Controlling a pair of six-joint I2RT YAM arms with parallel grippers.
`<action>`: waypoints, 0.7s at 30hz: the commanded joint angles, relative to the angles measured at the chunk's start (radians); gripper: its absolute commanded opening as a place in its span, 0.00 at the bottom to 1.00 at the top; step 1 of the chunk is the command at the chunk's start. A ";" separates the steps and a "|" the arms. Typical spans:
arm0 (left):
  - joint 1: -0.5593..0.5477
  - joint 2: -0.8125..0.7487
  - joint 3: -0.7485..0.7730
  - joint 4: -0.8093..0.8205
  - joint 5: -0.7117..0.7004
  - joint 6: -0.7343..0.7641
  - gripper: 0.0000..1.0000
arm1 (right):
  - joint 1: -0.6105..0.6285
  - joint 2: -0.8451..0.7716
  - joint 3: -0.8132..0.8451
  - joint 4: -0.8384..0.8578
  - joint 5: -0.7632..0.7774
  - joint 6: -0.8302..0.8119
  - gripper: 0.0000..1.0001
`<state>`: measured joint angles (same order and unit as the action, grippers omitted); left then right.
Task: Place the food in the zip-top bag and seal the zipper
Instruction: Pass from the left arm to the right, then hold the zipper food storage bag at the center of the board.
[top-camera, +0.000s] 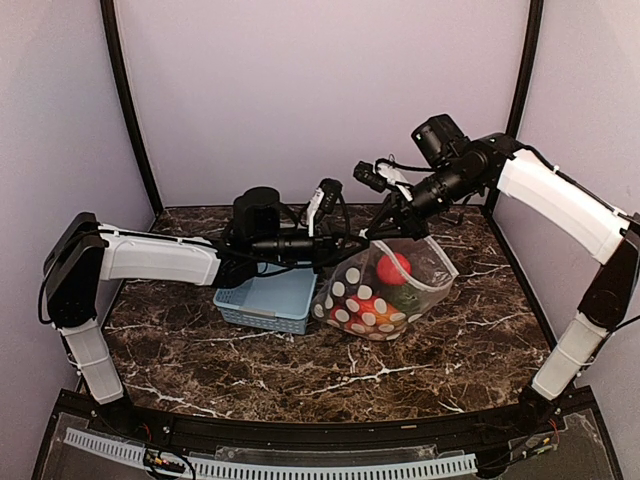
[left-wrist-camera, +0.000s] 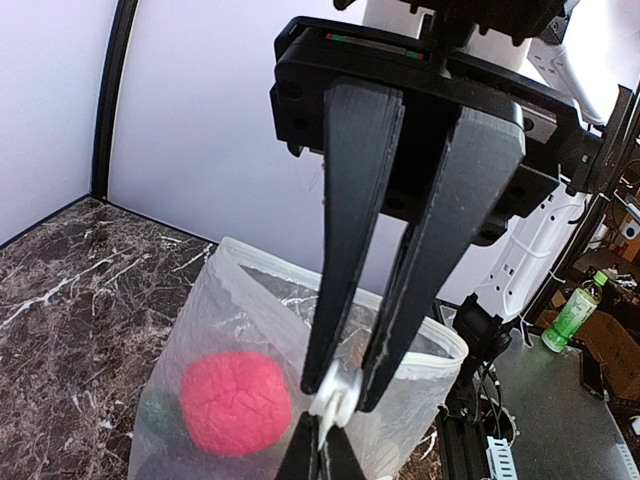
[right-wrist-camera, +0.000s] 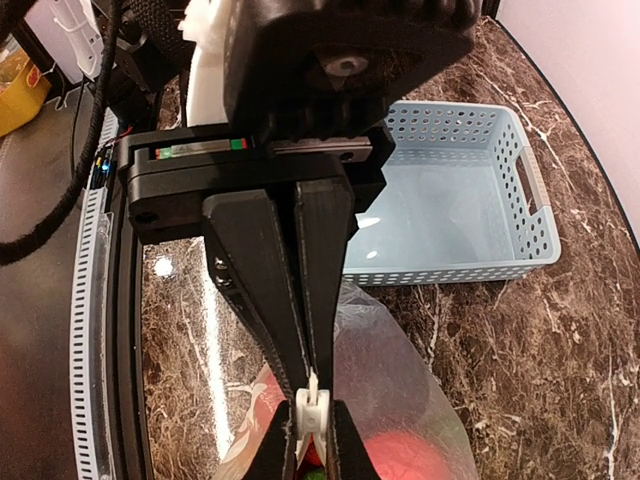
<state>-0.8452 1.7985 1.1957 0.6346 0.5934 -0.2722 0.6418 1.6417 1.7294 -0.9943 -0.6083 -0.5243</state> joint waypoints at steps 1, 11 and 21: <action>0.000 -0.059 -0.008 -0.005 0.005 0.010 0.01 | 0.018 0.007 0.004 -0.001 -0.007 -0.013 0.07; 0.003 -0.052 0.024 -0.119 0.092 0.101 0.21 | 0.025 -0.004 0.032 -0.047 -0.027 -0.047 0.00; 0.003 -0.045 0.064 -0.148 0.157 0.136 0.22 | 0.039 0.001 0.042 -0.065 -0.018 -0.053 0.00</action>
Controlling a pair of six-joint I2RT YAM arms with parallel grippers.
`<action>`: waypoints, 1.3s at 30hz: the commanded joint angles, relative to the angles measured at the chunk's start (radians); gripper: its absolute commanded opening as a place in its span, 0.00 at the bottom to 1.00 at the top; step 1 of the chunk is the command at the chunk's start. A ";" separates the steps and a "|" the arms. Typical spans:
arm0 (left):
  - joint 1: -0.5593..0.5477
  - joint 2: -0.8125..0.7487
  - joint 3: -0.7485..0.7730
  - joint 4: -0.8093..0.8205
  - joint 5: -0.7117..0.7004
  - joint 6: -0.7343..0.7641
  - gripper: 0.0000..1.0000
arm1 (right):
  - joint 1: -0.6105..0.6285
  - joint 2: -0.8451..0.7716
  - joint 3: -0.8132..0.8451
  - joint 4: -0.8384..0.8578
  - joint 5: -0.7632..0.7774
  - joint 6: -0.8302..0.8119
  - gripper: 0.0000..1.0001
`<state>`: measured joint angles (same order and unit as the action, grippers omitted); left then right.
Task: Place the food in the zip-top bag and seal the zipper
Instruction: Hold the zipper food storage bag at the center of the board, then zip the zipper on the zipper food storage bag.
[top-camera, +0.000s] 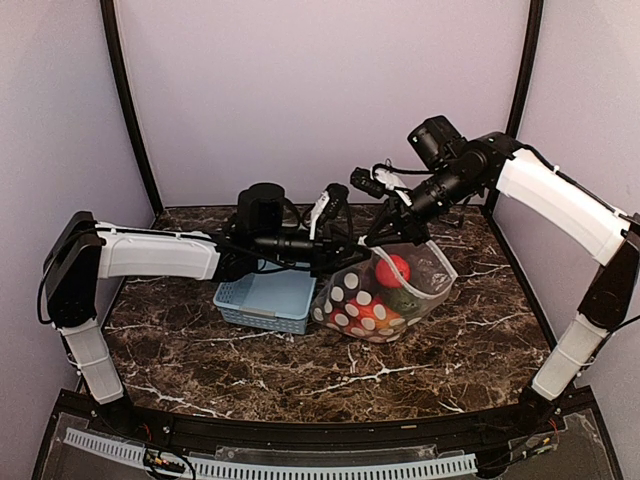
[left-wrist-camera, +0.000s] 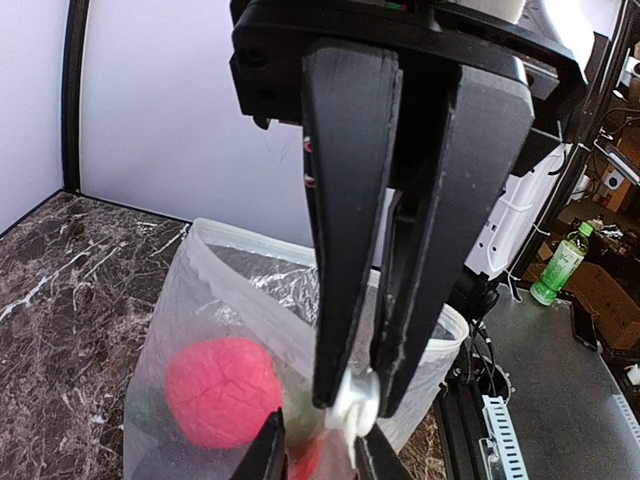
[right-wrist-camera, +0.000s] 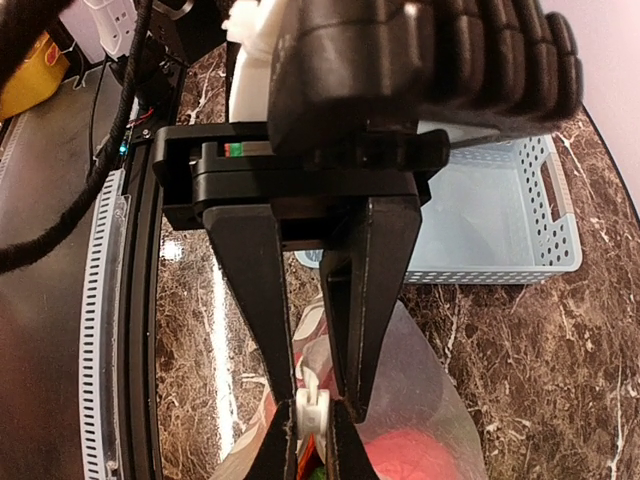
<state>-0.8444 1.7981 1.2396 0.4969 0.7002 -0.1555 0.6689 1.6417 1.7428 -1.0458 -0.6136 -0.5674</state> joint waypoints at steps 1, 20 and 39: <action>0.002 -0.045 0.021 -0.006 0.059 0.017 0.21 | 0.012 0.001 0.029 -0.015 -0.014 -0.008 0.00; 0.033 -0.101 -0.102 0.181 -0.058 -0.085 0.01 | 0.012 0.038 0.054 -0.073 0.085 -0.001 0.00; 0.068 -0.105 -0.190 0.290 -0.139 -0.130 0.01 | -0.109 0.008 0.059 -0.142 0.167 -0.033 0.00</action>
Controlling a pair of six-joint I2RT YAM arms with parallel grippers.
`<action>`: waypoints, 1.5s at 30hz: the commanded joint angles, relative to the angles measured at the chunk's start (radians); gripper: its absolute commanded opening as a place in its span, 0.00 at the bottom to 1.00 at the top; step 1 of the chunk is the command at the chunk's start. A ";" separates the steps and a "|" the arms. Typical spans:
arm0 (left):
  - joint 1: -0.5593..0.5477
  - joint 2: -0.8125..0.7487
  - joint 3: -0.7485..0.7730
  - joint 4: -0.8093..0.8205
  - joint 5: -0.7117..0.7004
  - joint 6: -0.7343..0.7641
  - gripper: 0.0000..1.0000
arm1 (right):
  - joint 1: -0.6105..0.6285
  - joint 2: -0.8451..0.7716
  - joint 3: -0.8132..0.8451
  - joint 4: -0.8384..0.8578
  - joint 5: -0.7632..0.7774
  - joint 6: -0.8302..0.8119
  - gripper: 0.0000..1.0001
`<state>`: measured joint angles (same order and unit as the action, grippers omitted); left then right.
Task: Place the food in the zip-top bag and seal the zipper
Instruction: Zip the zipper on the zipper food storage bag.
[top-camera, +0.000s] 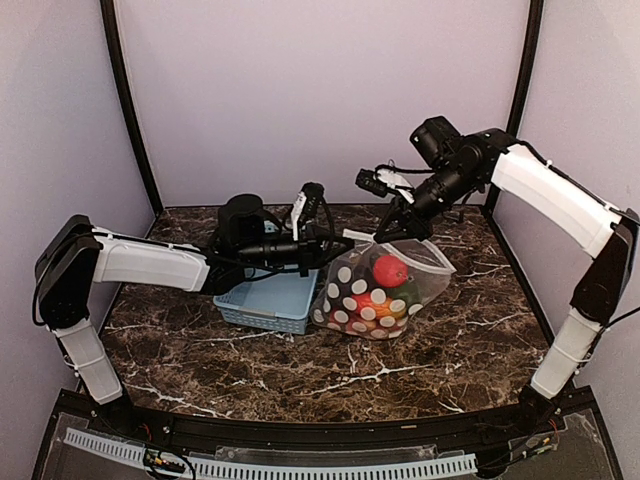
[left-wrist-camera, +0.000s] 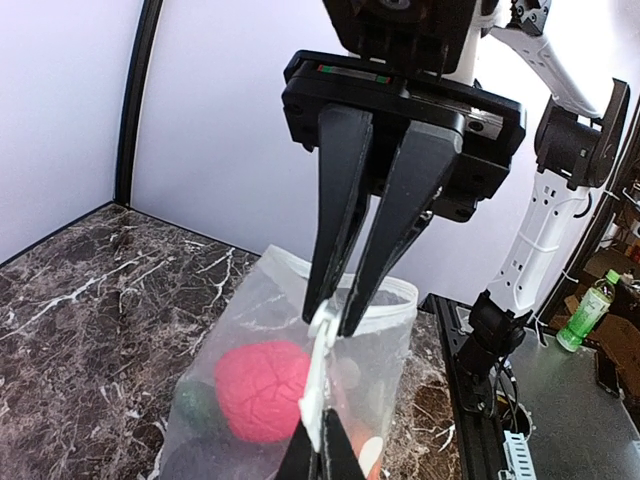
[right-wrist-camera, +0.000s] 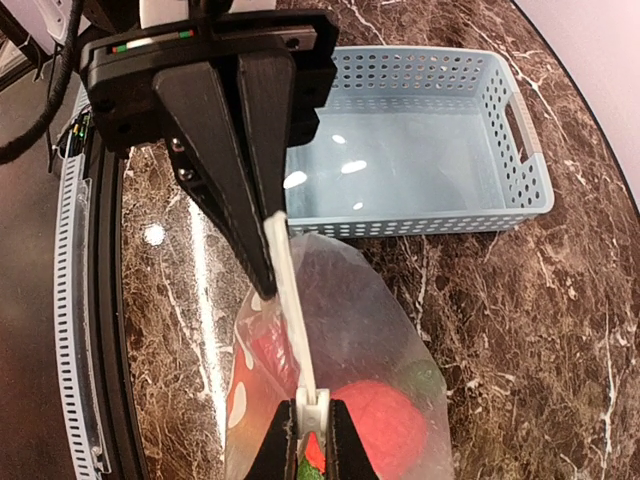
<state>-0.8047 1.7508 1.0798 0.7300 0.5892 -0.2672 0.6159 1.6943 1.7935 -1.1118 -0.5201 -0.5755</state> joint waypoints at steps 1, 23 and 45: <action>0.030 -0.056 -0.034 0.064 -0.030 -0.021 0.01 | -0.067 -0.051 0.001 -0.078 0.076 -0.028 0.00; 0.075 0.034 -0.048 0.197 -0.036 -0.108 0.01 | -0.260 -0.184 -0.220 -0.082 0.138 -0.137 0.00; 0.085 0.077 -0.035 0.222 -0.027 -0.125 0.01 | -0.432 -0.234 -0.307 -0.114 0.178 -0.238 0.00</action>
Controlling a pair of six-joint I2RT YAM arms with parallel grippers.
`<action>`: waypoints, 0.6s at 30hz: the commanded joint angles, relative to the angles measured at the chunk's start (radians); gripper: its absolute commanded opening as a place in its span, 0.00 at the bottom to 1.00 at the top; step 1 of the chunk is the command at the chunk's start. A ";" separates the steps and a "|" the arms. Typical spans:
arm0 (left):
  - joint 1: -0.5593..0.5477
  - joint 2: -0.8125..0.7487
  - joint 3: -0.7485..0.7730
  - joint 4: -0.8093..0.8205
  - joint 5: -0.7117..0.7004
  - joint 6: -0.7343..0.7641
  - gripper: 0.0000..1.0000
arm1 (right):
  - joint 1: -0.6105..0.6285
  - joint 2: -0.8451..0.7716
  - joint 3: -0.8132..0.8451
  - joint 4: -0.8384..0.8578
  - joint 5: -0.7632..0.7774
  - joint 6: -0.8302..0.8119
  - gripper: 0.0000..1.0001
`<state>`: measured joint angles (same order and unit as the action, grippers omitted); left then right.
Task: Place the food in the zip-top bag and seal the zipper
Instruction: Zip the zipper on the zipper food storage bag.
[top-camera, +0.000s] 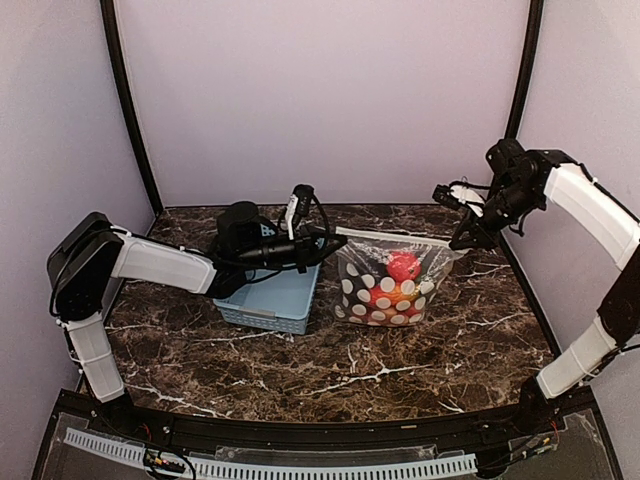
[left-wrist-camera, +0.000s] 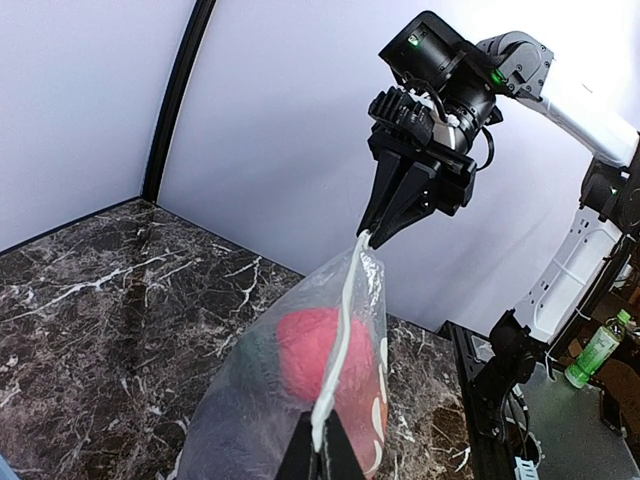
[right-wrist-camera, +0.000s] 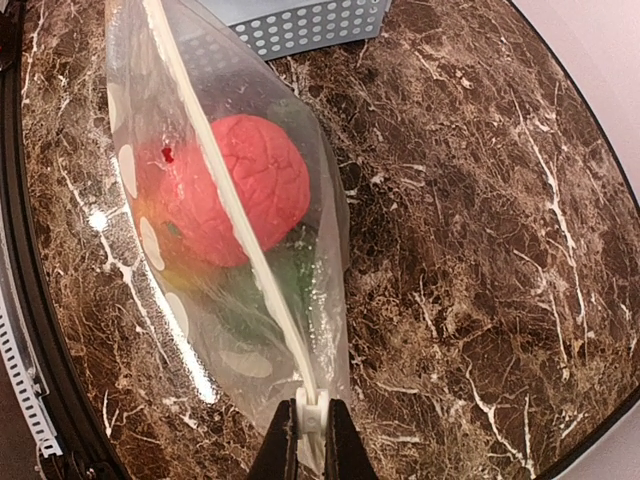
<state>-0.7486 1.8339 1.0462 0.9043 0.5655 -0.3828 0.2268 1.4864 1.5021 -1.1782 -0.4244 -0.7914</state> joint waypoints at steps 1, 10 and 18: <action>0.030 -0.006 -0.001 0.048 -0.004 -0.010 0.01 | -0.047 -0.028 -0.019 -0.049 0.082 -0.027 0.00; 0.032 0.007 0.004 0.058 -0.002 -0.018 0.01 | -0.069 -0.030 -0.020 -0.051 0.081 -0.035 0.00; 0.033 0.040 0.034 0.078 -0.005 -0.038 0.01 | -0.070 -0.008 0.010 -0.050 0.065 -0.035 0.00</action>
<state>-0.7376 1.8668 1.0477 0.9337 0.5671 -0.4049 0.1802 1.4788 1.4864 -1.1965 -0.4171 -0.8181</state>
